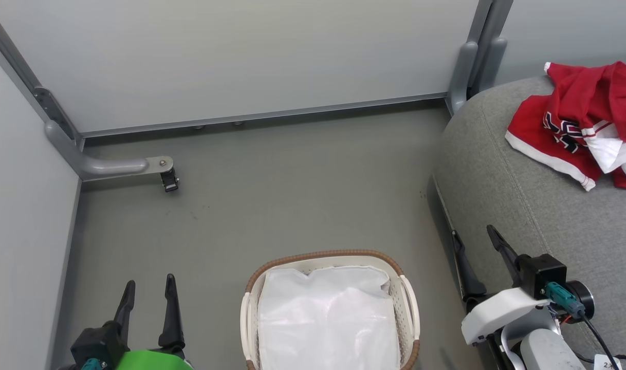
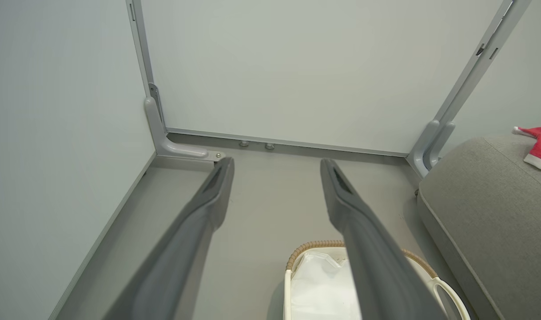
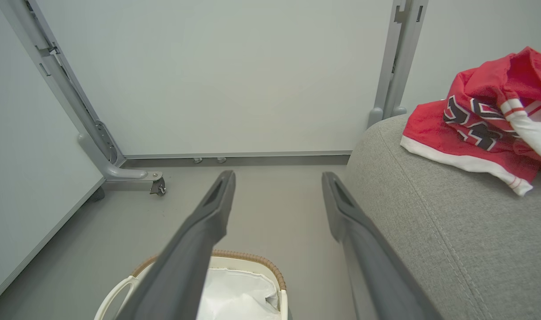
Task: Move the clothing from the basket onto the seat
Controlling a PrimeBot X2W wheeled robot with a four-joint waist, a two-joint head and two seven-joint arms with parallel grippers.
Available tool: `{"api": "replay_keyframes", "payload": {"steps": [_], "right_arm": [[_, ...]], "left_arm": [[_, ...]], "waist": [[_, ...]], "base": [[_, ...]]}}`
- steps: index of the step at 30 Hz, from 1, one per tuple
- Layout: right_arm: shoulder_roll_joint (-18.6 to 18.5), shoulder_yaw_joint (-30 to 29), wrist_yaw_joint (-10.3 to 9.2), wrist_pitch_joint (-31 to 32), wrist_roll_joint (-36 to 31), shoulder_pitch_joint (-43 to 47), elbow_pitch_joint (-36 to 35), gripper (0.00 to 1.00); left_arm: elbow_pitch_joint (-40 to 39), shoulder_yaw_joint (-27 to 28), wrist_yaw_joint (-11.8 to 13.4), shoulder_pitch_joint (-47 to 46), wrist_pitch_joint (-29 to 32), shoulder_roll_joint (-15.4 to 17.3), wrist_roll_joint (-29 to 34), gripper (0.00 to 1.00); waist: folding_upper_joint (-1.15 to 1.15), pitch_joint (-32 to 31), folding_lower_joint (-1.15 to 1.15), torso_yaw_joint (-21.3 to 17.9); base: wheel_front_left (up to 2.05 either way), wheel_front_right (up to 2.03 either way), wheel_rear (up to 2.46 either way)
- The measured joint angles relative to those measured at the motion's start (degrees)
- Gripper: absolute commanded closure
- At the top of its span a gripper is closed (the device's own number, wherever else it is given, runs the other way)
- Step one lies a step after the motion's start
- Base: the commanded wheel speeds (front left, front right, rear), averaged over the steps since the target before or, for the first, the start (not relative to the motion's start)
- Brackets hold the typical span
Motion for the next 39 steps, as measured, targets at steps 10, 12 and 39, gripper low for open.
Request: {"api": "replay_keyframes", "payload": {"steps": [10,12,39], "right_arm": [[-0.03,0.7,0.0,0.0,0.03,0.17,1.05,0.0],[-0.03,0.71,0.0,0.0,0.02,0.19,1.08,0.0],[0.33,0.96,0.0,1.25,3.77,2.46,3.49,1.0]], "left_arm": [[0.76,-0.46,-0.44,0.32,0.0,-0.04,-0.01,0.0],[0.8,-0.56,-0.44,0.33,0.0,-0.04,-0.03,0.0],[3.91,-0.94,-0.43,0.37,1.24,-0.31,-4.45,1.0]], "waist": [[0.0,-1.25,0.0,0.01],[0.0,-1.34,0.0,0.02],[0.0,-1.6,0.0,0.12]], "base": [[0.0,0.0,0.0],[0.0,0.0,0.0],[0.0,0.0,0.0]]}}
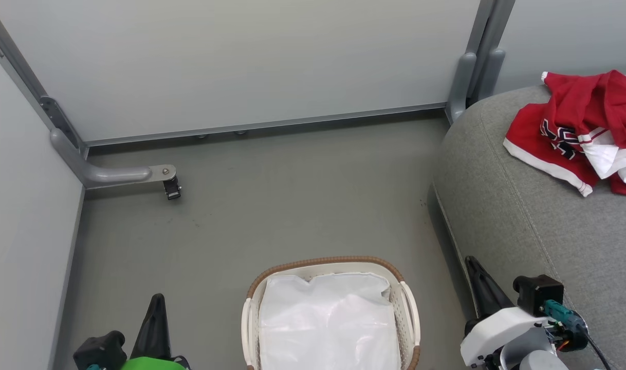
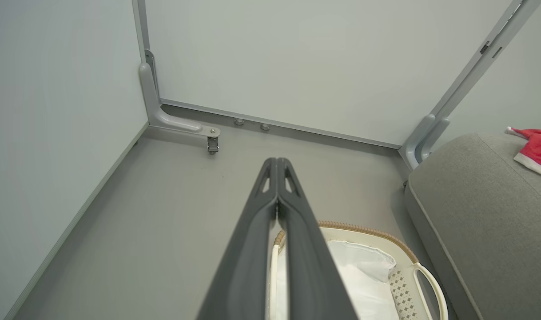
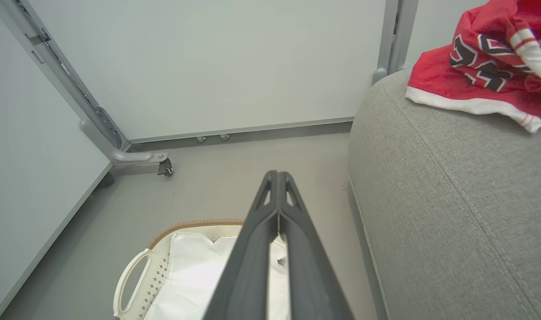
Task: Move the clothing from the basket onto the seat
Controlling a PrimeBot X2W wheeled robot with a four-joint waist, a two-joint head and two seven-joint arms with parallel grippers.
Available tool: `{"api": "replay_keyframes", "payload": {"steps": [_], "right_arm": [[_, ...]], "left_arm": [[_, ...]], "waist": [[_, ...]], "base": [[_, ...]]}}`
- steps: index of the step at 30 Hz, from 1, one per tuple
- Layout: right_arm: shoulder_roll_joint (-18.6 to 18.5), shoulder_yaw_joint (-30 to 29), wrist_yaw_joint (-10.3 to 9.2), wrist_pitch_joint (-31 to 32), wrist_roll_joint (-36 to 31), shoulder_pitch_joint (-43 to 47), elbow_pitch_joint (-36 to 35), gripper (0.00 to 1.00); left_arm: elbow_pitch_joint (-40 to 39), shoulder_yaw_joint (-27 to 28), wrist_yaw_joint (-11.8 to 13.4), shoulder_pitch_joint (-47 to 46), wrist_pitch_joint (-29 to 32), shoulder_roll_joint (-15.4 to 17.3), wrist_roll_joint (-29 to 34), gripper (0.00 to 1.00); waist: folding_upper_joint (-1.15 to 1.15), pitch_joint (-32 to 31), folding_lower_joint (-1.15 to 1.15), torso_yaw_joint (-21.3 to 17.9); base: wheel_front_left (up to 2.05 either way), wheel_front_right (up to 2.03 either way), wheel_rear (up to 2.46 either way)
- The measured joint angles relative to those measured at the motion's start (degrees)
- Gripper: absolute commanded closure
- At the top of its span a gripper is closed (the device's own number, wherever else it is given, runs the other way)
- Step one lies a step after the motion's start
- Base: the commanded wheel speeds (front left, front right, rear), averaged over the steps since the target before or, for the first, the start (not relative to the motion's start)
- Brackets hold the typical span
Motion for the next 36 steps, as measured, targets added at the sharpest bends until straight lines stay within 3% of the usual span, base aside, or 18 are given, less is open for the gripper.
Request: {"api": "replay_keyframes", "payload": {"steps": [36], "right_arm": [[-0.05,-5.14,0.0,8.66,33.66,0.0,-3.75,1.0]], "left_arm": [[-1.64,3.75,-0.51,-2.88,8.73,0.0,-30.73,1.0]], "waist": [[0.0,-0.36,0.0,-0.24]], "base": [[0.0,0.0,0.0]]}}
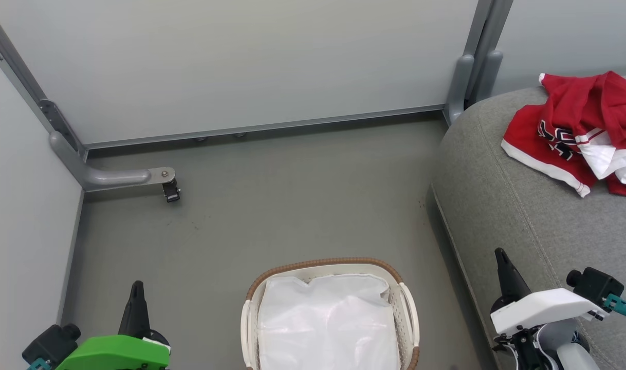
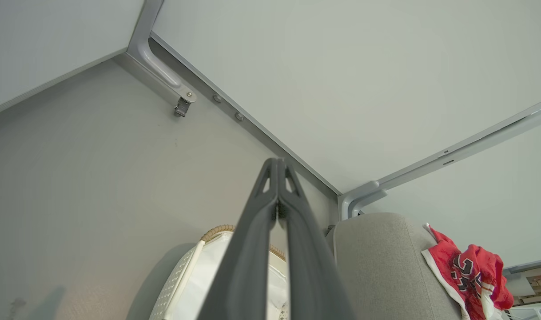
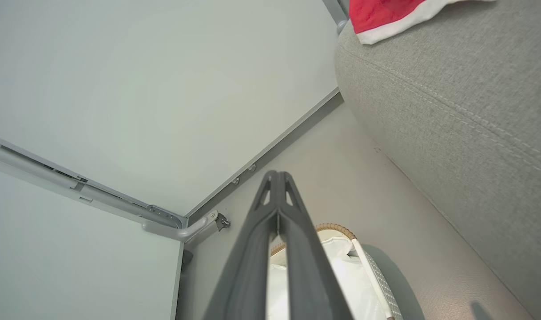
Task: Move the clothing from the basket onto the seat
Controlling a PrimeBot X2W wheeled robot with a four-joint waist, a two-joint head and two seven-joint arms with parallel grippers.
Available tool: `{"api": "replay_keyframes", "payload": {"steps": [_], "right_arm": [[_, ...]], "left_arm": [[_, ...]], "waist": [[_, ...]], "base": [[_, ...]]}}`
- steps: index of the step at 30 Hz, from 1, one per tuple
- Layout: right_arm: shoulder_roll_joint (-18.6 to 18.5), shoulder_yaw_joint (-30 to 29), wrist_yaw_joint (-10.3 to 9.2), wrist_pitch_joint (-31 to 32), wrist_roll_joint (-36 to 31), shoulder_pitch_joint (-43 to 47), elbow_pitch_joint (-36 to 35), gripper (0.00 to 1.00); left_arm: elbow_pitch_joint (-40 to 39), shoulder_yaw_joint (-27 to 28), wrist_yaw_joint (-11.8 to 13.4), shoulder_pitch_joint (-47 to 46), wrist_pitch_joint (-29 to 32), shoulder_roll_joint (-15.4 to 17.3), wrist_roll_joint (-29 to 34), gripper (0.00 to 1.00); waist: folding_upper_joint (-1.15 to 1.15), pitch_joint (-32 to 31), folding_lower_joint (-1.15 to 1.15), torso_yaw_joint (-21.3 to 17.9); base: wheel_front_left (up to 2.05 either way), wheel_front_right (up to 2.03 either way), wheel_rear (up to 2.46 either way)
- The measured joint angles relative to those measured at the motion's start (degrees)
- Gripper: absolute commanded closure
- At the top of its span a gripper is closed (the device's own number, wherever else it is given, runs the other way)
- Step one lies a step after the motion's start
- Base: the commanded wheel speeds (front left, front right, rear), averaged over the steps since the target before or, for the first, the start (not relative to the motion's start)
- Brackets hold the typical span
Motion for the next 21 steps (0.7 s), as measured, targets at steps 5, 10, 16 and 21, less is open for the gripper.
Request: {"api": "replay_keyframes", "payload": {"steps": [5,10,16,21], "right_arm": [[-0.01,-0.52,-0.01,0.89,3.58,0.0,-0.43,1.0],[-0.03,-1.1,0.0,1.81,7.15,0.0,-0.82,1.0],[-0.04,-1.7,-0.01,2.86,11.07,-0.01,-1.26,1.0],[-0.05,-2.14,-0.01,3.59,14.28,-0.01,-1.62,1.0]], "left_arm": [[-0.2,0.36,-0.01,-0.58,0.86,0.0,-3.36,1.0],[-0.43,0.69,-0.08,-0.8,1.82,0.0,-6.7,1.0],[-0.68,1.16,-0.1,-1.46,2.9,0.0,-10.32,1.0],[-0.88,1.6,-0.24,-1.9,3.64,0.0,-13.36,1.0]], "waist": [[0.0,-0.05,0.0,-0.03],[0.0,-0.1,0.0,-0.07],[0.0,-0.16,0.0,-0.11],[0.0,-0.21,0.0,-0.14]], "base": [[0.0,0.0,0.0],[0.0,0.0,0.0],[0.0,0.0,0.0],[0.0,0.0,0.0]]}}
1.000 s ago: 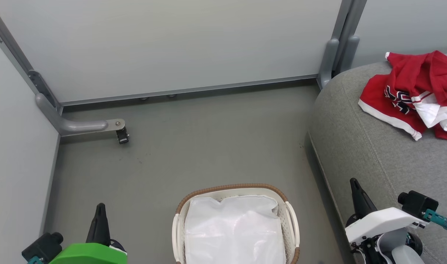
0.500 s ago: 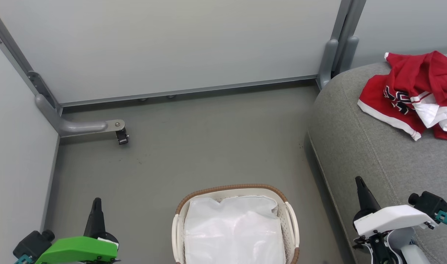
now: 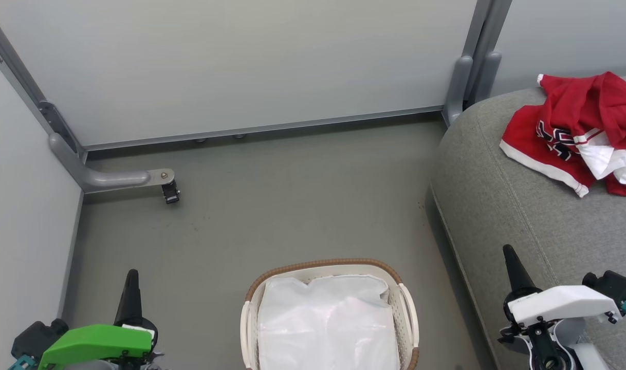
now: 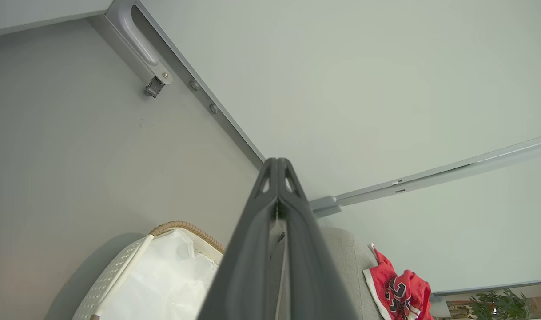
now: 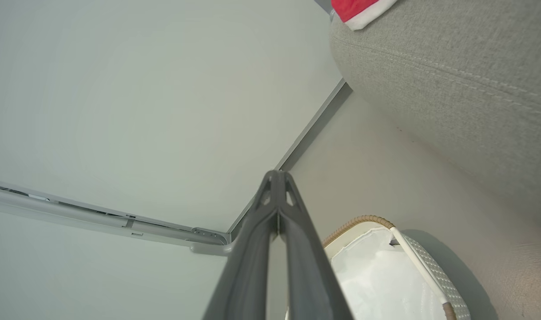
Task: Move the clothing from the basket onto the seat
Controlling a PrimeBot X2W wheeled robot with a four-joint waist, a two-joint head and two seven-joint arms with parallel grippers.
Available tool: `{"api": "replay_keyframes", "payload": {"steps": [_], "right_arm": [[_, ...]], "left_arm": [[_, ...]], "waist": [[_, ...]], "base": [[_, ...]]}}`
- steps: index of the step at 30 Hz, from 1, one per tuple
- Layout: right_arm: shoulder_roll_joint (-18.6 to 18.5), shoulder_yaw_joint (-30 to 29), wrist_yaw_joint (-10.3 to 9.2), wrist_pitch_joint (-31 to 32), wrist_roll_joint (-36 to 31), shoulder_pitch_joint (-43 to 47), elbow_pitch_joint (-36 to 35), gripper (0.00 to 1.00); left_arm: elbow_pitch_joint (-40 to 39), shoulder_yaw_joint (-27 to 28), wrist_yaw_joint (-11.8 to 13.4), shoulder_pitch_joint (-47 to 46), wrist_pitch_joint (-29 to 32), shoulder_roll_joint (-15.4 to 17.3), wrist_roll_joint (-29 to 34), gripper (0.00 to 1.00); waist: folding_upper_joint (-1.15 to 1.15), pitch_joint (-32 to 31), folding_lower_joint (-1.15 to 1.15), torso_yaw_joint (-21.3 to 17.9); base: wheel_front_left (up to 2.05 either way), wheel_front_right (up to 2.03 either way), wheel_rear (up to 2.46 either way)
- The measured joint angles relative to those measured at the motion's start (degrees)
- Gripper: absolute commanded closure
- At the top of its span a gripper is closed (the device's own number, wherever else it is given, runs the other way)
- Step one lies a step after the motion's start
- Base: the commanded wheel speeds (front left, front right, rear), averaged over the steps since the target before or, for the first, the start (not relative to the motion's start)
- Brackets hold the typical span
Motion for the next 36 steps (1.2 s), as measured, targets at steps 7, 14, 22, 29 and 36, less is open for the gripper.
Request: {"api": "replay_keyframes", "payload": {"steps": [7,14,22,29,36], "right_arm": [[-0.02,-0.66,0.0,1.08,4.2,0.0,-0.46,1.0],[-0.03,-1.29,-0.01,2.11,8.1,-0.01,-0.91,1.0],[-0.05,-1.87,-0.01,3.2,12.28,-0.01,-1.36,1.0],[-0.08,-2.42,-0.01,4.08,15.72,-0.01,-1.76,1.0],[-0.09,-2.93,-0.02,5.01,19.02,-0.01,-2.19,1.0]], "left_arm": [[-0.25,0.45,-0.09,-0.41,1.07,0.01,-3.78,1.0],[-0.47,0.85,-0.21,-0.95,2.1,0.01,-7.34,1.0],[-0.64,1.32,-0.25,-1.45,3.28,0.01,-11.12,1.0],[-0.8,1.77,-0.27,-1.99,4.09,0.01,-14.32,1.0],[-0.94,2.16,-0.29,-2.32,5.01,0.02,-17.34,1.0]], "waist": [[0.0,-0.07,0.0,-0.05],[0.0,-0.14,0.0,-0.09],[0.0,-0.22,0.0,-0.14],[0.0,-0.29,0.0,-0.19],[0.0,-0.36,0.0,-0.23]], "base": [[0.0,0.0,0.0],[0.0,0.0,0.0],[0.0,0.0,0.0],[0.0,0.0,0.0],[0.0,0.0,0.0]]}}
